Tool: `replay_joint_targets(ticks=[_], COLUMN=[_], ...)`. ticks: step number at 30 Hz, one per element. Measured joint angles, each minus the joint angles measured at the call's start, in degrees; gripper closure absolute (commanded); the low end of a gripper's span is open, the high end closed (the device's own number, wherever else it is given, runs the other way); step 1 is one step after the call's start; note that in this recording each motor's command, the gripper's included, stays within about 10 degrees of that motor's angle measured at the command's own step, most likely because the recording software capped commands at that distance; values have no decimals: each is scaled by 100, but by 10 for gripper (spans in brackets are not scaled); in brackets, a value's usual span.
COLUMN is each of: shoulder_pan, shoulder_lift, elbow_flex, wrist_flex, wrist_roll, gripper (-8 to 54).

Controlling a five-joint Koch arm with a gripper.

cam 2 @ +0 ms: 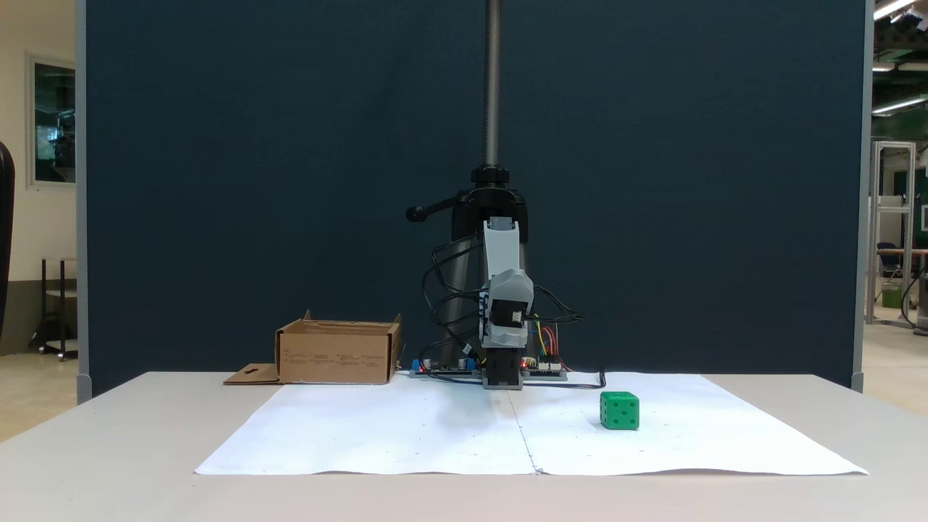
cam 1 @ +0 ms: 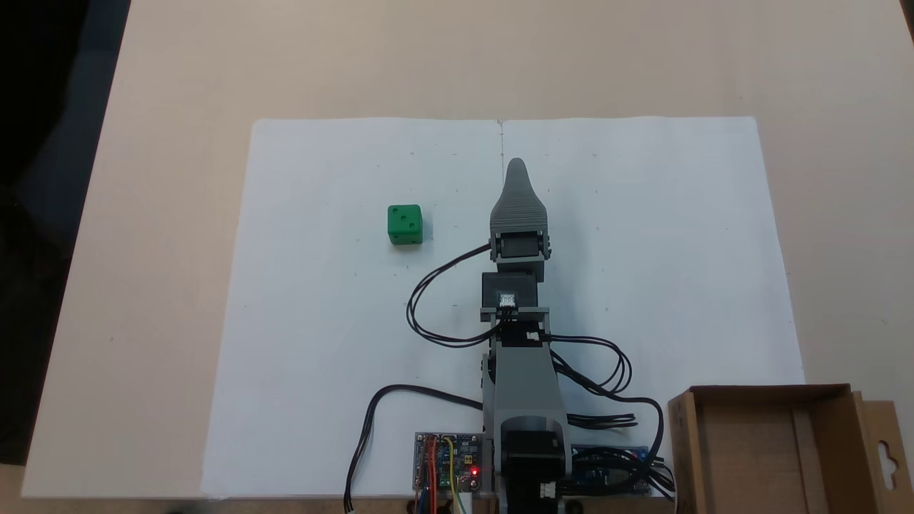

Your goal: Grasp a green dice and put it in the bin.

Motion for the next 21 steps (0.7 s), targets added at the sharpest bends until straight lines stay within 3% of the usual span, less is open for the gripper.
replay_joint_targets(ticks=[7, 21], shoulder_pan=[-519, -896], shoulder_lift=[0, -589], elbow_flex=[-246, -3322], wrist_flex=[782, 6021], wrist_roll=[0, 70], gripper=[42, 58])
